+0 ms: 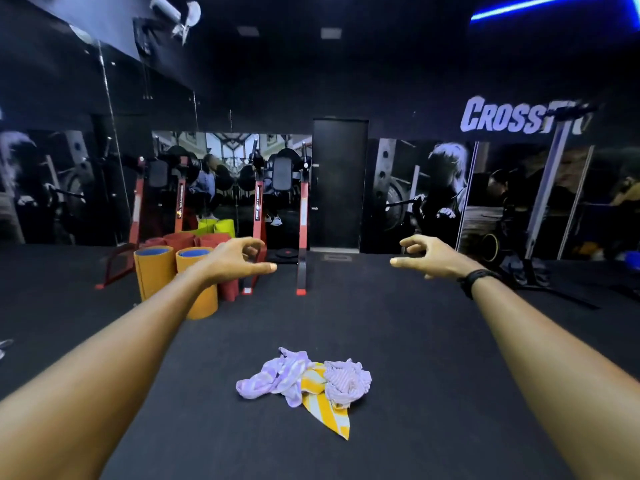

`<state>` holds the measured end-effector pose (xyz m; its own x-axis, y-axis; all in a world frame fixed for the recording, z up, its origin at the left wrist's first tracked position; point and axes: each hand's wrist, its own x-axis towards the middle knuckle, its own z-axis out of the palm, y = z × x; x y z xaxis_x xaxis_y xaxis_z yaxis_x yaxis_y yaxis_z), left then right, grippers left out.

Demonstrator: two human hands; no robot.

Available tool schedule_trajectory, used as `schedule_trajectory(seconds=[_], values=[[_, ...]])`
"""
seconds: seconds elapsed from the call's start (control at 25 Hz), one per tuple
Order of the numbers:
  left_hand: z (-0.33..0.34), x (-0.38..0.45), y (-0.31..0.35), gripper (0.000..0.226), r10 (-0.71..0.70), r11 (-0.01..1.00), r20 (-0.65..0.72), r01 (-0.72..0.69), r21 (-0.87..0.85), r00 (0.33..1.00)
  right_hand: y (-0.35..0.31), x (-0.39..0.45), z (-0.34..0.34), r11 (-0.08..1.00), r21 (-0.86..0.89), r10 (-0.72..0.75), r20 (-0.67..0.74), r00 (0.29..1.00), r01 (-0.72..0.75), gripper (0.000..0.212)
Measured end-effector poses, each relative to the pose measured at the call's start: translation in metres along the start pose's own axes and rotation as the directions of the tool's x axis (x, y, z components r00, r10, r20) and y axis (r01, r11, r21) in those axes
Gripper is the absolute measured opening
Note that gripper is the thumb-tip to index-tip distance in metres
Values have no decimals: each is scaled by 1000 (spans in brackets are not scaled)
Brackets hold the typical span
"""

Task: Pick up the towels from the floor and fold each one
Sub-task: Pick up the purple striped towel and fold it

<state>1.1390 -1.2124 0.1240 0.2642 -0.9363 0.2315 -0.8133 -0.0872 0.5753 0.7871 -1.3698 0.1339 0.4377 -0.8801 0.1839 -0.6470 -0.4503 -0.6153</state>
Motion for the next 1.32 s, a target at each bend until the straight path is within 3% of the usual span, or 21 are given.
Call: schedule_trajectory(seconds=[0.16, 0.28, 0.4, 0.68, 1.08, 1.32], values=[[41, 67, 15, 79, -47, 999, 13, 47, 22, 999, 43, 63, -13, 999, -45, 2, 57, 998, 1, 93], [68, 112, 13, 94, -82, 996, 52, 80, 24, 995, 66, 116, -7, 999, -50, 0, 106, 994, 6, 75], [90, 154, -7, 80, -112, 993, 47, 110, 46, 993, 89, 169, 16, 998, -68, -4, 135, 991, 13, 67], [131, 294, -105, 81, -184, 983, 77, 184, 16, 980, 130, 325, 96, 991, -128, 1, 217, 976, 28, 67], [147, 507, -241, 77, -305, 949, 184, 315, -24, 934, 136, 575, 216, 991, -136, 51, 326, 944, -6, 65], [207, 611, -334, 77, -395, 912, 270, 410, 3, 878, 186, 707, 320, 990, -142, 74, 428, 901, -13, 62]])
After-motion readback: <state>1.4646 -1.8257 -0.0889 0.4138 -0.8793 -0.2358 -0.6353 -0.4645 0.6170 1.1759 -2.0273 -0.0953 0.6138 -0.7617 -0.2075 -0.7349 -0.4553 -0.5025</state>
